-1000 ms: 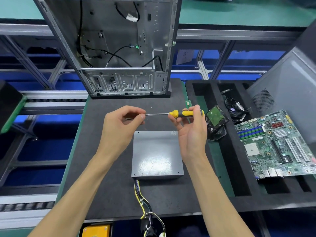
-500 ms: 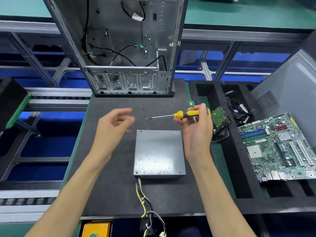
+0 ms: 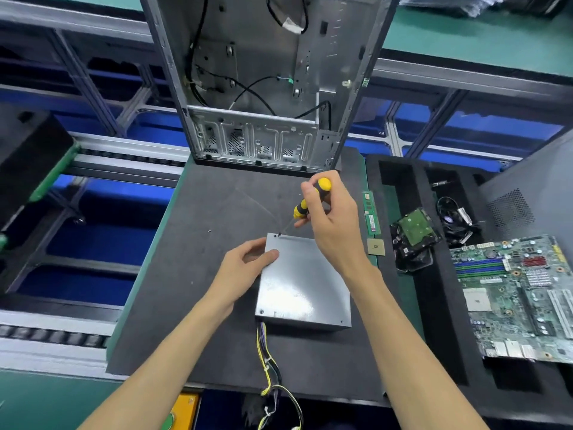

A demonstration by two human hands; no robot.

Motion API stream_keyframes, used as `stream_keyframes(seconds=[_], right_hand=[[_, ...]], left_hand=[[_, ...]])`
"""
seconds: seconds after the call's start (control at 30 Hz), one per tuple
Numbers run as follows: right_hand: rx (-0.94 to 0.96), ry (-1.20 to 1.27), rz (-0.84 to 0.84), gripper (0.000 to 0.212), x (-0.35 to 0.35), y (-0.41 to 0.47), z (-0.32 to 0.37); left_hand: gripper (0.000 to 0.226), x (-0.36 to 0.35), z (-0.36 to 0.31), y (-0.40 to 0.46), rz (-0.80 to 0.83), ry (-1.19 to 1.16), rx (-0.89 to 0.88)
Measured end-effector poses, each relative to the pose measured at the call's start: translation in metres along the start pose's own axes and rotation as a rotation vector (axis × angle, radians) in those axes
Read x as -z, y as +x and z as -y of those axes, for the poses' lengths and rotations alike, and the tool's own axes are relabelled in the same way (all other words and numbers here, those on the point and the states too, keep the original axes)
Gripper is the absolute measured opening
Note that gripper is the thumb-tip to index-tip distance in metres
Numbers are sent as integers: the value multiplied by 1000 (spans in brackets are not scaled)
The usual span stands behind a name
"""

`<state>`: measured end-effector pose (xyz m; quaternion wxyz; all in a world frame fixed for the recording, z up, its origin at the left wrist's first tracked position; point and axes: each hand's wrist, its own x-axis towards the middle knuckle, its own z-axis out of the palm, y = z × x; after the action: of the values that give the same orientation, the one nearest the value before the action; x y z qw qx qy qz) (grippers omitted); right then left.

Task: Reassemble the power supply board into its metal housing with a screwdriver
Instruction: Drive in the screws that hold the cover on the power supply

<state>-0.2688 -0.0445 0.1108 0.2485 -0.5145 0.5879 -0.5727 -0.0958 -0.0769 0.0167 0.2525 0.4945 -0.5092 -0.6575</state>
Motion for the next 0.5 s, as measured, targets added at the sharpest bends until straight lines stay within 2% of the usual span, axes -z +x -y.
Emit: stream_keyframes(seconds=[0.27, 0.43, 0.5], right_hand=[[7, -29, 22, 11, -8, 4, -7], [79, -106, 39, 7, -15, 7, -5], [48, -15, 44, 16, -20, 9, -1]], left_hand=[[36, 1, 1, -1, 21, -31, -10], [33, 1, 0, -1, 25, -47, -14], [31, 1, 0, -1, 33, -62, -11]])
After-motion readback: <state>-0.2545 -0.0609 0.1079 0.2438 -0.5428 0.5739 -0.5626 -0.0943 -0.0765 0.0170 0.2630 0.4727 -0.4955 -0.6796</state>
